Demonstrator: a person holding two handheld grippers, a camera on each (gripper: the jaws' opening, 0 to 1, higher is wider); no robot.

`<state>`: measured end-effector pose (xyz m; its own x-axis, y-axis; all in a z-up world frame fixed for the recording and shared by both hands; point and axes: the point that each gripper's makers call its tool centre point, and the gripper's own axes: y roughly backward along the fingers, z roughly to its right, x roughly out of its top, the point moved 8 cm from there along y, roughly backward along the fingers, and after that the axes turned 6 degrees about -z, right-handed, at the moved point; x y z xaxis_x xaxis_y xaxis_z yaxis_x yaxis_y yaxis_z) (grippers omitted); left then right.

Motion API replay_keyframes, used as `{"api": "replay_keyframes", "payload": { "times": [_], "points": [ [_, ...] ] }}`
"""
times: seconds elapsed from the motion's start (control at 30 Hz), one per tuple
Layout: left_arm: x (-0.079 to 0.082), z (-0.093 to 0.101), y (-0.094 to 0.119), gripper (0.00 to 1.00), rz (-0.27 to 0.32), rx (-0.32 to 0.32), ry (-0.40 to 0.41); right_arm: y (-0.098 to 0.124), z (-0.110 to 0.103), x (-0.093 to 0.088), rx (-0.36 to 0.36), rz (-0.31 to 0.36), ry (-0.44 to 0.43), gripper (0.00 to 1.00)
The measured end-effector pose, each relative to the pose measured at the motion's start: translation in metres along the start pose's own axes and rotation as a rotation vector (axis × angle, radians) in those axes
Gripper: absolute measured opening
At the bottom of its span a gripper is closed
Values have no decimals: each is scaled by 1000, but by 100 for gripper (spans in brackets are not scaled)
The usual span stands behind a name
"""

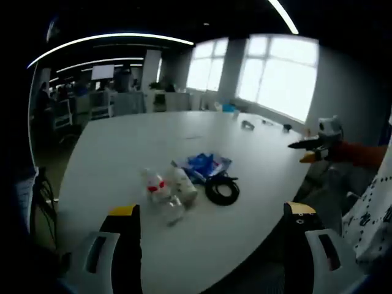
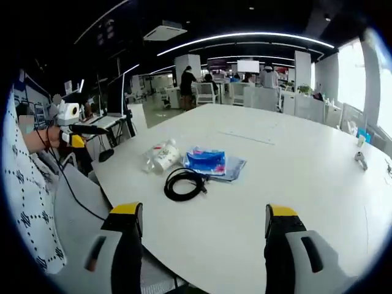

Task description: Arrange the tabletop items into an orderly group along one side of the table until the central work area is clear of visible clutter.

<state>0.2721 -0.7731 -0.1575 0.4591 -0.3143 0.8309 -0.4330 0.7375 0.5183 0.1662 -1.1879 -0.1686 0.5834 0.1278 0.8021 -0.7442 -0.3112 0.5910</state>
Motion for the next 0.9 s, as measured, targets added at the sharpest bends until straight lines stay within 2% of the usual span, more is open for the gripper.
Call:
{"api": "replay_keyframes", "payload": {
  "times": [0.9],
  "points": [
    [4,-1,-5,93,7,-8,-2,-5,0,8,7,12,14,79]
  ]
}}
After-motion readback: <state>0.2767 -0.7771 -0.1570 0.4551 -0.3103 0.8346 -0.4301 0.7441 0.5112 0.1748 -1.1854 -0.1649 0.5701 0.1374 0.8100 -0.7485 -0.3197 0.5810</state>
